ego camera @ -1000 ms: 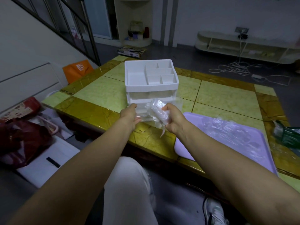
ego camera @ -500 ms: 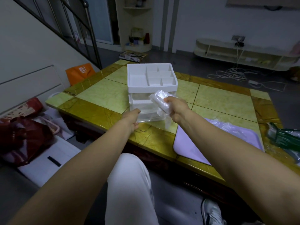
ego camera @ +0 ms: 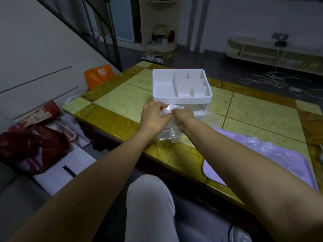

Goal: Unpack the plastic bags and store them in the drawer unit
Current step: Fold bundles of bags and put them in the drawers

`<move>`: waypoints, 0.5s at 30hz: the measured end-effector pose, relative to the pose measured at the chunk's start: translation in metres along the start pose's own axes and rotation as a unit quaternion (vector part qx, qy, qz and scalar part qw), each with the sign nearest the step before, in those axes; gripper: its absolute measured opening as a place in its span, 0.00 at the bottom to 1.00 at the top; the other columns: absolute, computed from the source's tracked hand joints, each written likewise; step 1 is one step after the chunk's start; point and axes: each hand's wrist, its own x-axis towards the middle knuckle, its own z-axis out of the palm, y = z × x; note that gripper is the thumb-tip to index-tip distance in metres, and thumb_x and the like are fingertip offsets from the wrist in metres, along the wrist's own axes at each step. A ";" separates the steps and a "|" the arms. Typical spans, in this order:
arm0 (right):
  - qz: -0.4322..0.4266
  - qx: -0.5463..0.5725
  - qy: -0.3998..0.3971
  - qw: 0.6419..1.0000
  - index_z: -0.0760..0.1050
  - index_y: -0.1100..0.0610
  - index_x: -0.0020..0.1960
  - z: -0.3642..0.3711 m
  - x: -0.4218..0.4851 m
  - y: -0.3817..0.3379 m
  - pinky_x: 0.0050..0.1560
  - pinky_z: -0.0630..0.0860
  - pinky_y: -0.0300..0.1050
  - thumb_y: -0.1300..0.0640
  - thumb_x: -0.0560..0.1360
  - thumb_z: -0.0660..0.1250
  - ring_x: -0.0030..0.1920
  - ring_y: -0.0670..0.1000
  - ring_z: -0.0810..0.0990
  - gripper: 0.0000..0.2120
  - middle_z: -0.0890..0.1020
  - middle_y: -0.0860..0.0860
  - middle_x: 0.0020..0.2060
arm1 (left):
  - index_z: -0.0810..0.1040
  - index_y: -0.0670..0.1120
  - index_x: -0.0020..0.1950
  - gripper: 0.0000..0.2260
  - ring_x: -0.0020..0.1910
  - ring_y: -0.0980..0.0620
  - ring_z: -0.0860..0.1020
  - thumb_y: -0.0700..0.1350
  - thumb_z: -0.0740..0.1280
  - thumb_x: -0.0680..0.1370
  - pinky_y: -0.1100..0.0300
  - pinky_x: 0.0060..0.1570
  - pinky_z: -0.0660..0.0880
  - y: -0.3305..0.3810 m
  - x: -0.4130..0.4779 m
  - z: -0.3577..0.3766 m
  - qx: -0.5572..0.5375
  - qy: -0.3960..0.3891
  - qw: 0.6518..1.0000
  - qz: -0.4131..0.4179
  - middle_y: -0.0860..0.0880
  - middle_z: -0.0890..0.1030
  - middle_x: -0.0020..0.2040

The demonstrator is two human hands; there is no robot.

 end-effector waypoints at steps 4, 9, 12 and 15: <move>0.008 -0.029 -0.064 0.998 0.71 0.56 0.42 0.002 0.001 -0.001 0.26 0.66 0.38 0.57 0.78 0.59 0.29 0.49 0.70 0.07 0.72 0.52 0.31 | 0.78 0.52 0.62 0.19 0.63 0.47 0.65 0.59 0.63 0.76 0.55 0.60 0.61 -0.005 0.000 0.004 0.118 -0.022 0.993 0.002 0.49 0.73 0.62; -0.048 -0.231 -0.030 0.971 0.76 0.61 0.53 -0.011 0.016 -0.003 0.53 0.77 0.49 0.58 0.75 0.64 0.51 0.58 0.78 0.09 0.80 0.58 0.50 | 0.78 0.52 0.61 0.18 0.64 0.46 0.62 0.56 0.69 0.73 0.56 0.60 0.59 -0.002 0.001 0.006 0.212 -0.035 0.976 0.034 0.50 0.70 0.62; -0.061 -0.269 -0.018 0.961 0.75 0.62 0.37 -0.018 0.016 -0.001 0.47 0.79 0.51 0.61 0.72 0.67 0.40 0.57 0.78 0.06 0.79 0.58 0.35 | 0.79 0.52 0.60 0.17 0.64 0.47 0.62 0.53 0.69 0.73 0.56 0.59 0.58 -0.001 0.001 0.007 0.223 -0.046 0.973 0.043 0.51 0.73 0.62; -0.061 -0.248 -0.034 0.966 0.68 0.59 0.31 -0.016 0.017 0.003 0.47 0.82 0.54 0.64 0.71 0.68 0.36 0.60 0.82 0.13 0.74 0.54 0.26 | 0.77 0.52 0.63 0.18 0.65 0.47 0.63 0.55 0.66 0.75 0.54 0.59 0.59 -0.001 0.002 0.005 0.239 -0.059 0.967 0.064 0.52 0.76 0.62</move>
